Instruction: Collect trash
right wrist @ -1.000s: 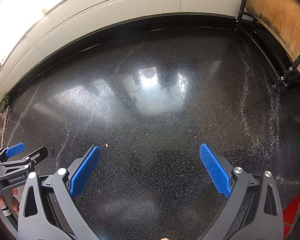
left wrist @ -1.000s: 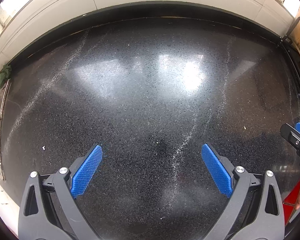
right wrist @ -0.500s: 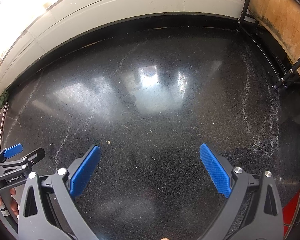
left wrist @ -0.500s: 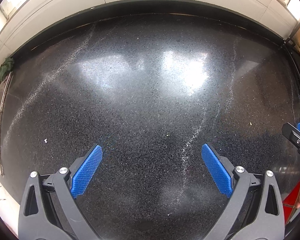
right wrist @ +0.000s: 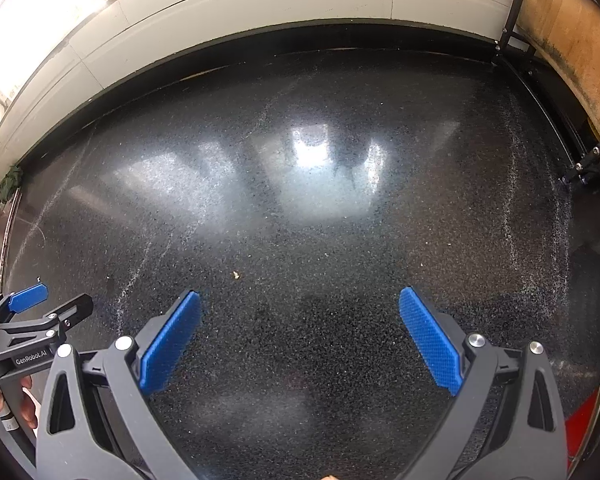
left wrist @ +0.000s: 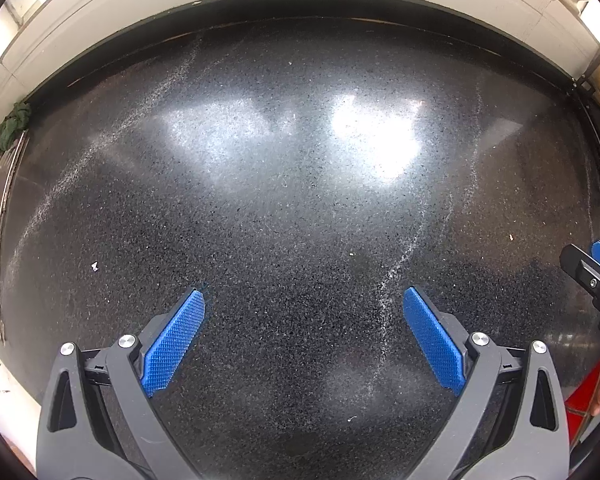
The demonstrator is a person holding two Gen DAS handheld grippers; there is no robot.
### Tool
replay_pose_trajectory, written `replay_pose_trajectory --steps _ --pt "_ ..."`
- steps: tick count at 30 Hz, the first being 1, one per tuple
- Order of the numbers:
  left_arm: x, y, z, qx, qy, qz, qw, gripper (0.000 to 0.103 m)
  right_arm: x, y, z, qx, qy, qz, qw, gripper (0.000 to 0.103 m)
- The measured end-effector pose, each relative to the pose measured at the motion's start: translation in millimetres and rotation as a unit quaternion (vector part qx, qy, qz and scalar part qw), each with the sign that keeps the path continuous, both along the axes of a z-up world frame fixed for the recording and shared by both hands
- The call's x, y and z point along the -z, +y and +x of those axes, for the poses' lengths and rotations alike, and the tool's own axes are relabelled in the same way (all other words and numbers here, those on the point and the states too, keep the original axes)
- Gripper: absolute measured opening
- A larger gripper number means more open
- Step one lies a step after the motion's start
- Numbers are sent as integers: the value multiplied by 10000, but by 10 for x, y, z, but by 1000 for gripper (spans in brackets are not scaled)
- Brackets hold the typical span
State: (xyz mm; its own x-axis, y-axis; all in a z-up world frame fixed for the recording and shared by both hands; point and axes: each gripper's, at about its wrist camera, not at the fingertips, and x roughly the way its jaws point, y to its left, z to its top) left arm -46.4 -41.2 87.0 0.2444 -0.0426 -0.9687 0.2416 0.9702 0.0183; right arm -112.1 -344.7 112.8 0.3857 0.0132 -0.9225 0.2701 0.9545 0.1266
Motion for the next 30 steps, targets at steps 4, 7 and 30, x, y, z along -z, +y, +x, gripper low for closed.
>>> replay_pose_trajectory --steps 4,7,30 --pt "0 19 -10 -6 3 2 10000 97 2 13 1 6 3 1 10000 96" --pt "15 26 2 -17 20 -23 10000 97 2 16 5 13 2 1 10000 96" --pt "-55 -197 77 161 -309 305 9989 97 23 -107 43 74 27 -19 10000 96"
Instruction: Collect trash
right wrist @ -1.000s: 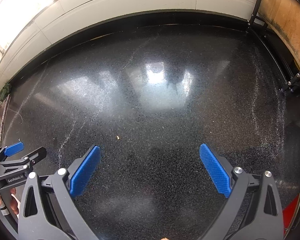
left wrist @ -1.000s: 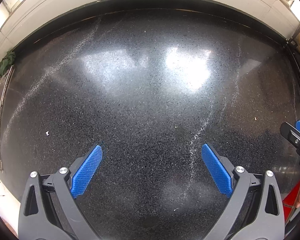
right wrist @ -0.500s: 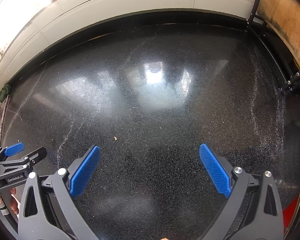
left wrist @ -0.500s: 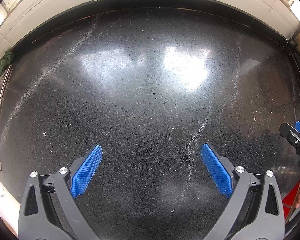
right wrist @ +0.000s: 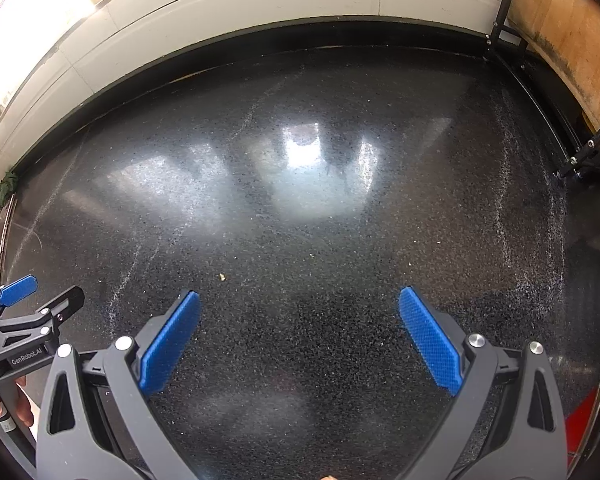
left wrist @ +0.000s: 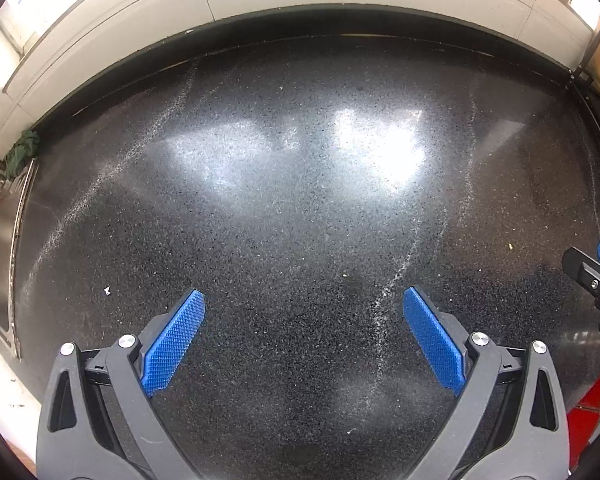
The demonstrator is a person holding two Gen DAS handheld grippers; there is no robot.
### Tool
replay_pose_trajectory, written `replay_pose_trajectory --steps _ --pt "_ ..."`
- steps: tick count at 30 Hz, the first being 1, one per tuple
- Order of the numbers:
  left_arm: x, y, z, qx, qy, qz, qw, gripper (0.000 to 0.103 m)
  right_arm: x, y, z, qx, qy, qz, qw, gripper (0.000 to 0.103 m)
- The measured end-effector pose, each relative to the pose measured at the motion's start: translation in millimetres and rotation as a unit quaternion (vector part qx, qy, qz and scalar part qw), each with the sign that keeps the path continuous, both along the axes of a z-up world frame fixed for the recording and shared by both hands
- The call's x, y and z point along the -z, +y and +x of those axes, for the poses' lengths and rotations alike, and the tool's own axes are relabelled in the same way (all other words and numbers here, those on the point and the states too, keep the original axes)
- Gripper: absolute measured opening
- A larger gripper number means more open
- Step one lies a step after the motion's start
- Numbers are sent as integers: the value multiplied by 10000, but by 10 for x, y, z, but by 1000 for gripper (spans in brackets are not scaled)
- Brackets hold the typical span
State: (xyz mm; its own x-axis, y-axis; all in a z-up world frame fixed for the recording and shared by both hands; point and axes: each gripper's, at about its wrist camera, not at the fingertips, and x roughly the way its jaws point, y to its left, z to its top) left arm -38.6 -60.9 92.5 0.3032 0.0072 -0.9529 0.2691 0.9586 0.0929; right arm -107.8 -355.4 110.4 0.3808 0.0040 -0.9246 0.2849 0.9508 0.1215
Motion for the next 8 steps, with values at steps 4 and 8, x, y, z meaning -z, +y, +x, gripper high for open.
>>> replay_pose_trajectory --steps 4,8 --pt "41 99 59 -234 173 -217 9993 97 18 -28 11 21 5 -42 10000 96" --pt "100 193 63 -357 149 -182 9991 97 76 -78 12 69 67 -52 9999 96"
